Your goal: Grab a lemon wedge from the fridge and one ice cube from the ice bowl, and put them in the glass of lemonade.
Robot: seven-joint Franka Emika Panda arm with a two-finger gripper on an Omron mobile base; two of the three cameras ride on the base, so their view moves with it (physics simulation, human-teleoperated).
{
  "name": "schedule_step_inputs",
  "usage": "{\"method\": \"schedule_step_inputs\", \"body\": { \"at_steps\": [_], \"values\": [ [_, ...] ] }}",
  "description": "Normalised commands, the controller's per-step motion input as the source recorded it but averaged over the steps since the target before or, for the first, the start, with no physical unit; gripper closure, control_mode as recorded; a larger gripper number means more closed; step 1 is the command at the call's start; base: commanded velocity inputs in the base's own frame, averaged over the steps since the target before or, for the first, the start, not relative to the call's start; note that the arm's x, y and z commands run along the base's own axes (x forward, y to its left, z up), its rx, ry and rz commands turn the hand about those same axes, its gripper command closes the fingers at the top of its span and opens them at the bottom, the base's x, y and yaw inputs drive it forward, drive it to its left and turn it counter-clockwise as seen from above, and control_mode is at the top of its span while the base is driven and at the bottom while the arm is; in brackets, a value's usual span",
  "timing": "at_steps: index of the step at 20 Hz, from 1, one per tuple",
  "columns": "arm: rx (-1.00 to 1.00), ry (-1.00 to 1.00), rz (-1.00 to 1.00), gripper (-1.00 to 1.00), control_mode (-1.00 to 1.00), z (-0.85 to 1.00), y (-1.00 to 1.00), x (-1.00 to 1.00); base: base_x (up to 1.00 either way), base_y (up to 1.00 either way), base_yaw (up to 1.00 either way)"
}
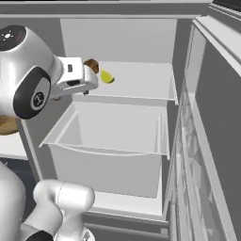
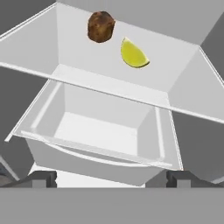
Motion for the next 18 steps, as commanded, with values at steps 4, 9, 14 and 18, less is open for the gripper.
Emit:
{"method": "schedule_step_inputs", "body": {
  "at_steps": [4, 9, 14, 18],
  "values": [
    [0.02, -0.01, -0.01, -1.0, -1.0, 0.01, -0.14, 0.11, 0.15, -0.09, -0.01],
    [0.12, -0.2, 0.01, -1.0, -1.0, 0.29, -0.03, -0.11, 0.0, 0.0, 0.0],
    [0.06, -0.08, 0.01, -1.0, -1.0, 0.25, 0.0, 0.04, 0.0, 0.0, 0.0],
    [0.0, 0.02, 0.02, -1.0, -1.0, 0.0, 0.0, 0.87, 0.0, 0.0, 0.0]
  ]
}}
